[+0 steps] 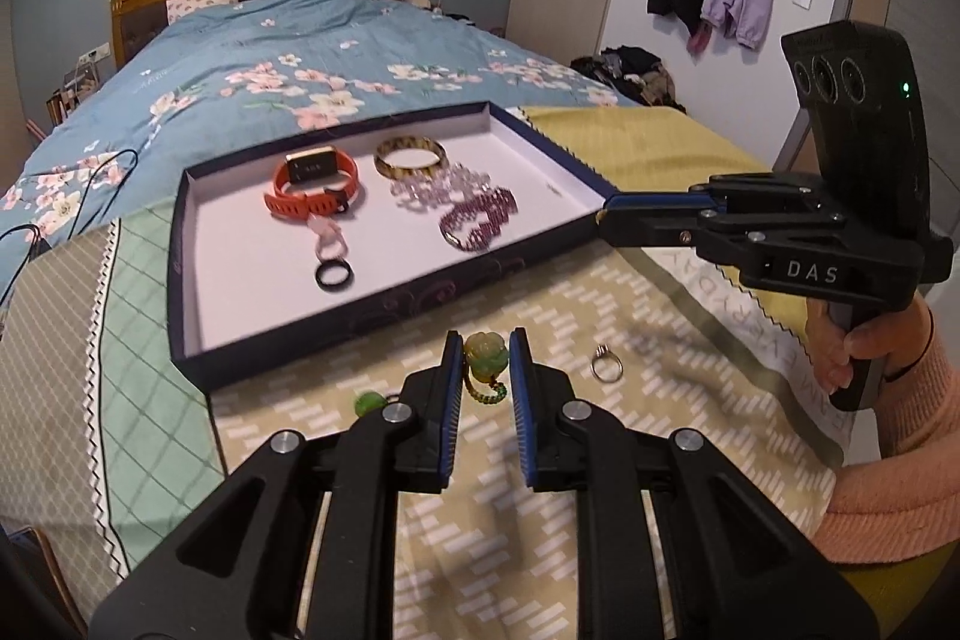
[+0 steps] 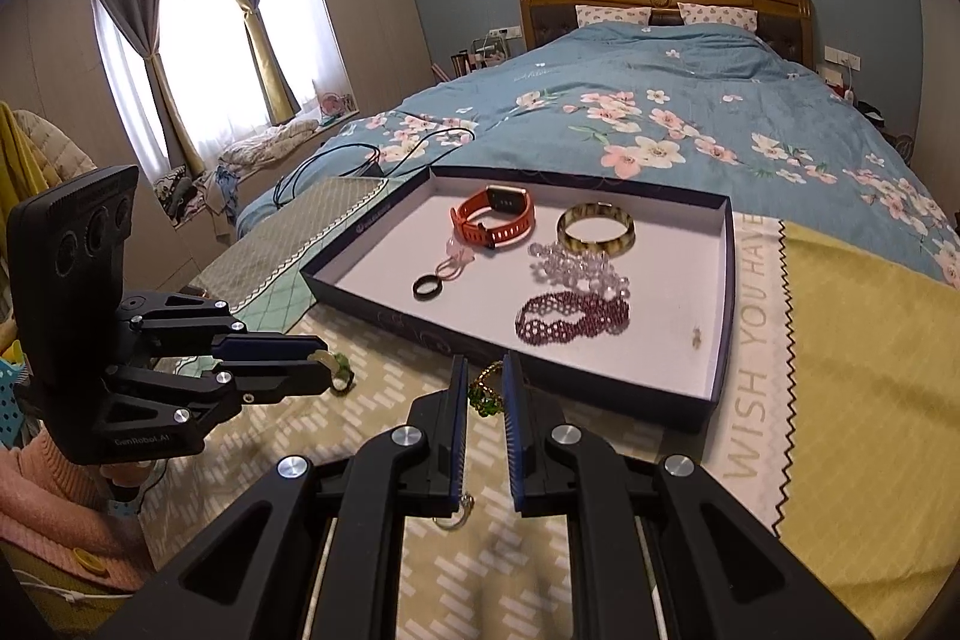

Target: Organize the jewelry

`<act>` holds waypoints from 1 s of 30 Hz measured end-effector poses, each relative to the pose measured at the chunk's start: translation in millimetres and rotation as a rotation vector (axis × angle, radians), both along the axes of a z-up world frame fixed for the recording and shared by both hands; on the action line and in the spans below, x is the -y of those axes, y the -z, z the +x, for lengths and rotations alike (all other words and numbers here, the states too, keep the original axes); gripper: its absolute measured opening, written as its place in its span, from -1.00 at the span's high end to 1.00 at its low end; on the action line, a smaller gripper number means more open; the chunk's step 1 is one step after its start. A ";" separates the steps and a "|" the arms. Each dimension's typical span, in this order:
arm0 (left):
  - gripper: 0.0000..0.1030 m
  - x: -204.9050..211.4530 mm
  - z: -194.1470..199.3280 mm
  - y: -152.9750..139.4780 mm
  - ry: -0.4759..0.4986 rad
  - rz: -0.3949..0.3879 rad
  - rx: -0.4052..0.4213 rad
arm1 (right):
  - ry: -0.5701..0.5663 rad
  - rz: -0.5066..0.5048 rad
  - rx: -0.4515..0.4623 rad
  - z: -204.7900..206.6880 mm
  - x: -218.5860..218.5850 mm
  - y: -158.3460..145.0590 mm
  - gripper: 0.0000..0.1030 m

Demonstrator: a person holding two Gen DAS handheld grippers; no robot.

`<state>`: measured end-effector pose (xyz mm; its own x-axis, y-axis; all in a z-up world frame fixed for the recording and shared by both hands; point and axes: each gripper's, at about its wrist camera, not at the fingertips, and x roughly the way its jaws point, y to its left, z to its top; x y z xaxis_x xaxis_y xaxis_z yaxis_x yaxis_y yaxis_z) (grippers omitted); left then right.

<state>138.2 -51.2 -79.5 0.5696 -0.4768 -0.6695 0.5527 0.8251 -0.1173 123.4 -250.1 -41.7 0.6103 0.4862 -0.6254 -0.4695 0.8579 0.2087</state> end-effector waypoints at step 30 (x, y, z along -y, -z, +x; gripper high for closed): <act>0.69 -13.3 45.8 -13.7 -0.101 0.008 0.039 | 0.034 0.009 -0.007 52.5 -5.0 -0.1 0.81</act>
